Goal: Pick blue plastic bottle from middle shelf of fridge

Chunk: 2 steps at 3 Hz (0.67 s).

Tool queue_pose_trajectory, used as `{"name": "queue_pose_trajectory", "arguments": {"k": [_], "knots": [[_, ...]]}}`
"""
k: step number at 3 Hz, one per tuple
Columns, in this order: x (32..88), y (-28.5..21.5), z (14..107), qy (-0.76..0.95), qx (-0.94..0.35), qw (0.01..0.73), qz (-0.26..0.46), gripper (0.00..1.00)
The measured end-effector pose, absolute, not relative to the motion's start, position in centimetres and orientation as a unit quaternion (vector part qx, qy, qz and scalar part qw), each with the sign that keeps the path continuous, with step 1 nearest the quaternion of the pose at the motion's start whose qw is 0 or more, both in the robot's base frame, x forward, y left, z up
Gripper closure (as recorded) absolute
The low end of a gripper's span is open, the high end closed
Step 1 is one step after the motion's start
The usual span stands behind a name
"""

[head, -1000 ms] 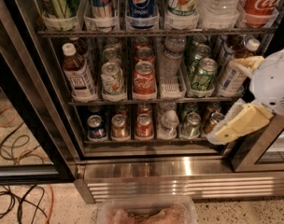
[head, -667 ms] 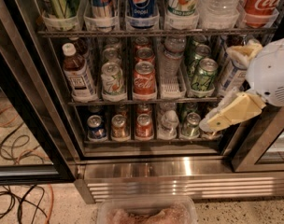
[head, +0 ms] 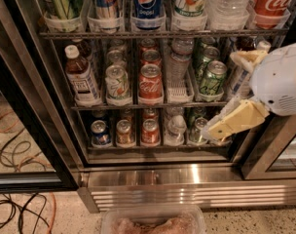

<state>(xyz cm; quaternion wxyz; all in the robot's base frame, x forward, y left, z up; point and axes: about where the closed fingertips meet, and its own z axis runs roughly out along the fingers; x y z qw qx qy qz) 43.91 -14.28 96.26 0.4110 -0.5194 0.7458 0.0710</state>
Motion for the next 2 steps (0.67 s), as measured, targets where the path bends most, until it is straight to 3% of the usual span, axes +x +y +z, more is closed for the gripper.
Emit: {"name": "queue_pose_trajectory", "arguments": {"k": [2], "knots": [[44.3,-6.7,95.9,0.723,-0.458,0.505,0.116,0.00]]}}
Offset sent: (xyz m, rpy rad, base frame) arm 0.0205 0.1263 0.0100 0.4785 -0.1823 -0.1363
